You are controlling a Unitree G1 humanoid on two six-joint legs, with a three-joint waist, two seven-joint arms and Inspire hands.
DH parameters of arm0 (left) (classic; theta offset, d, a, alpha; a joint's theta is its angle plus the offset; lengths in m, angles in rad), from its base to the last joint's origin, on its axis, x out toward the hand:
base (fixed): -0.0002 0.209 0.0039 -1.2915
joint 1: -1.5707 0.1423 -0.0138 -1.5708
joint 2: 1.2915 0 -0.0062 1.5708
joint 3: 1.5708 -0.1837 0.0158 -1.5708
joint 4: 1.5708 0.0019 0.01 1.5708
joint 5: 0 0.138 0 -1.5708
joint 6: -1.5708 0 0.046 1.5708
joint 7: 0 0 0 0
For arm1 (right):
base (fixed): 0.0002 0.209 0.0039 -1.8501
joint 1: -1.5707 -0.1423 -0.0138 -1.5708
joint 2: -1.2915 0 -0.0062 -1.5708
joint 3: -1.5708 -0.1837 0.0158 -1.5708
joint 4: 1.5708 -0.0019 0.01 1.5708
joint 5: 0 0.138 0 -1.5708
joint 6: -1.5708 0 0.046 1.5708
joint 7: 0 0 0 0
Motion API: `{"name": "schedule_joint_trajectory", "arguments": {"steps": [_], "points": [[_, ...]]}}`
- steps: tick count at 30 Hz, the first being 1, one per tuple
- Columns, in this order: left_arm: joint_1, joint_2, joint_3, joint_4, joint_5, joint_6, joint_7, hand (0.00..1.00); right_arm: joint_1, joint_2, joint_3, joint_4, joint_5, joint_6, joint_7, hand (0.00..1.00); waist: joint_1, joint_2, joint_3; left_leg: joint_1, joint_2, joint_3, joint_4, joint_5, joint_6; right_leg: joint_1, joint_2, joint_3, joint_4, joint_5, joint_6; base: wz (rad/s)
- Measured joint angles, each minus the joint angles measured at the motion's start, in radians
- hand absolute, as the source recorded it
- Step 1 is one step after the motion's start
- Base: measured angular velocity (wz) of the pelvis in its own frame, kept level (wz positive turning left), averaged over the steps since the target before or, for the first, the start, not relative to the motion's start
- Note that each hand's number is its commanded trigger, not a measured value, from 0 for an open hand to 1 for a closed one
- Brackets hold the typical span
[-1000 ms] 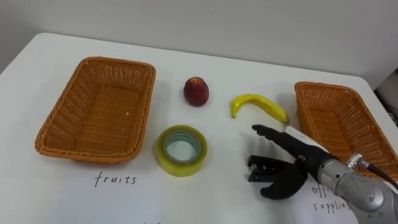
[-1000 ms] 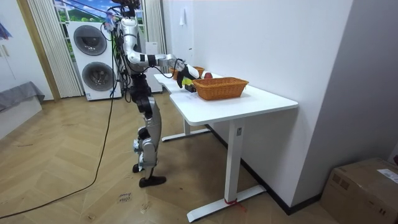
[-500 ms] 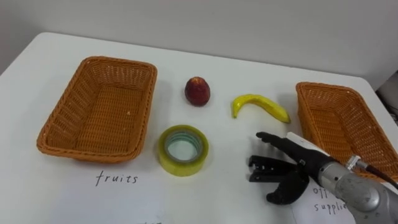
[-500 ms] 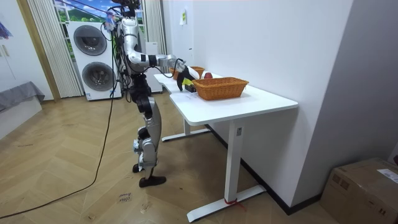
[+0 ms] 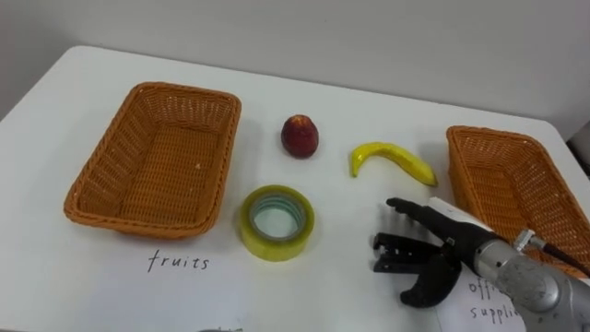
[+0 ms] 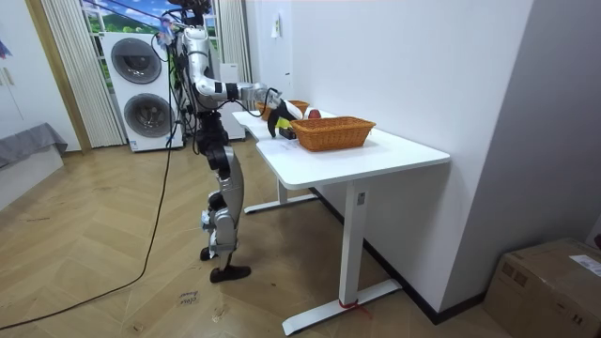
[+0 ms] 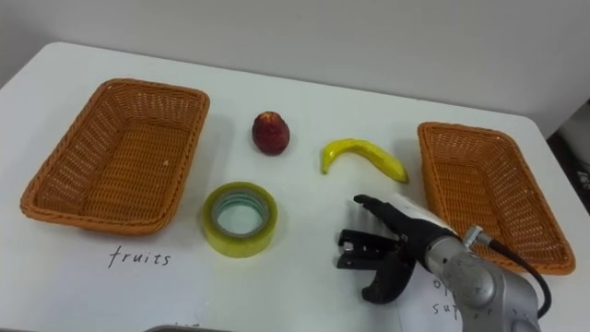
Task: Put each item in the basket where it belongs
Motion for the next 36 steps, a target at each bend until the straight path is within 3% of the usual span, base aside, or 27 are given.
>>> {"name": "schedule_joint_trajectory", "arguments": {"steps": [7,8,11,18,21,27,36], "points": [[0.001,-0.001,-0.024,0.0,0.0,0.033,0.03,0.0,-0.001,0.006,0.008,0.006,0.0,0.023,-0.005,0.0,0.003,0.002,-0.0014,0.001,0.0,0.0,0.0,0.001,-0.001,0.001,0.0,-0.002,0.0,0.003,-0.002,0.0],[0.001,-0.001,-0.031,0.0,0.0,0.036,0.032,0.0,-0.004,0.006,0.01,0.009,0.0,0.026,-0.007,0.99,0.004,0.002,-0.0014,0.002,0.0,0.0,0.0,0.001,-0.001,0.001,0.0,-0.002,0.0,0.004,-0.002,0.0],[0.0,-0.001,-0.038,0.0,0.0,0.039,0.033,0.0,-0.011,0.006,0.021,0.012,0.0,0.044,-0.015,1.0,0.008,0.002,-0.0014,0.004,0.0,0.001,0.0,0.002,-0.001,0.004,0.0,-0.003,-0.001,0.006,-0.002,0.0],[0.001,-0.001,-0.04,-0.019,0.0,0.067,0.033,0.0,-0.012,0.021,0.037,0.027,-0.03,0.045,-0.082,1.0,0.011,0.003,-0.0021,0.004,0.0,0.0,0.0,0.006,0.0,0.005,-0.002,-0.008,-0.001,0.01,-0.003,0.0],[-0.002,-0.001,-0.04,-0.032,0.0,0.068,0.034,0.0,-0.031,0.039,0.04,0.057,-0.069,0.055,-0.113,1.0,0.016,0.007,-0.0056,0.004,0.0,-0.001,0.0,0.008,-0.001,0.005,-0.002,-0.009,-0.001,0.011,-0.003,0.0],[-0.001,-0.001,-0.042,-0.031,0.0,0.07,0.041,0.0,-0.058,0.037,0.046,0.103,-0.08,0.061,-0.165,1.0,0.018,0.005,-0.0072,0.005,-0.002,-0.023,0.0,0.009,-0.003,0.015,-0.003,-0.042,-0.004,0.011,-0.003,0.12],[-0.012,-0.001,-0.059,-0.03,0.0,0.075,0.041,0.0,-0.053,0.039,0.066,0.103,-0.053,0.063,-0.195,1.0,0.016,0.011,-0.01,0.006,-0.001,-0.028,-0.001,0.01,-0.004,0.026,-0.002,-0.043,-0.018,0.011,-0.004,0.02]]}}
